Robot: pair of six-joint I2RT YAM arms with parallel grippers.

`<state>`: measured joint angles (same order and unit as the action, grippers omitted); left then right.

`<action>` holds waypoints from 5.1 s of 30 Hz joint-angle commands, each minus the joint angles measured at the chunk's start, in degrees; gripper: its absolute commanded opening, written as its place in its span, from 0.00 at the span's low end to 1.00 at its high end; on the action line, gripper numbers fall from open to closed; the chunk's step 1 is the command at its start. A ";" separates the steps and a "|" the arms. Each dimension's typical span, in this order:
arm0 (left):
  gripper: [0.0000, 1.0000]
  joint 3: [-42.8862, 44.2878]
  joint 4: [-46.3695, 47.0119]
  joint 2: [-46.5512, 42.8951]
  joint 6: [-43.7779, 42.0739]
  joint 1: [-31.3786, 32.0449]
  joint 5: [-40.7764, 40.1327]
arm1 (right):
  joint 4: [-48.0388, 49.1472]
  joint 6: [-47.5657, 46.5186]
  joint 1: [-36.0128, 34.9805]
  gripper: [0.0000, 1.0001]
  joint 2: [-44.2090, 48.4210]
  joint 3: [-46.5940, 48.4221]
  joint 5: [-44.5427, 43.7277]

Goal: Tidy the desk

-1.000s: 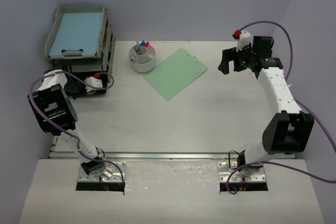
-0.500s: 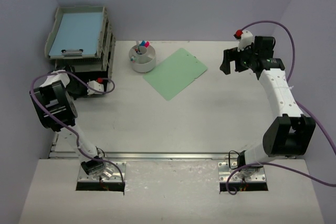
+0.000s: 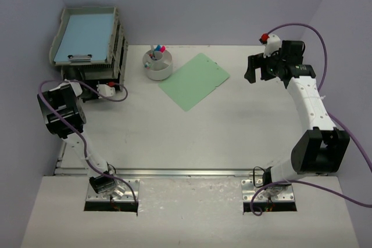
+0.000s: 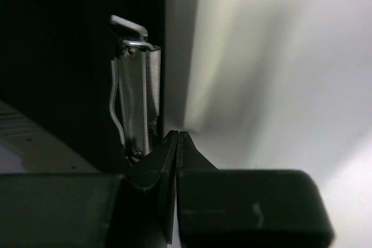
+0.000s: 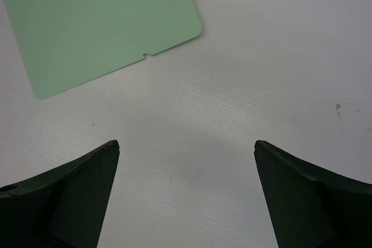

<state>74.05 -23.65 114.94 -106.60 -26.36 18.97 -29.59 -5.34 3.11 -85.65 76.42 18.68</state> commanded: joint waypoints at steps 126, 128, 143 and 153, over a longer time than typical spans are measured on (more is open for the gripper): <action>0.95 36.51 -28.88 -15.99 69.51 32.60 33.22 | 21.60 -46.85 -20.93 0.00 9.82 -28.19 21.87; 0.95 33.75 -30.18 -16.76 65.63 32.60 32.36 | 19.96 -49.76 -22.35 0.13 11.50 -30.81 21.42; 0.89 22.89 -36.02 -17.10 49.75 43.64 17.02 | 11.11 -37.44 -23.38 0.99 17.57 -28.35 19.73; 0.83 11.02 -26.80 -14.41 62.79 59.86 6.93 | 10.00 20.46 3.43 0.99 5.83 -17.22 10.80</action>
<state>86.82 -55.24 99.67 -48.80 31.18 29.67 -18.16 -11.33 -5.37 -75.61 55.59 32.64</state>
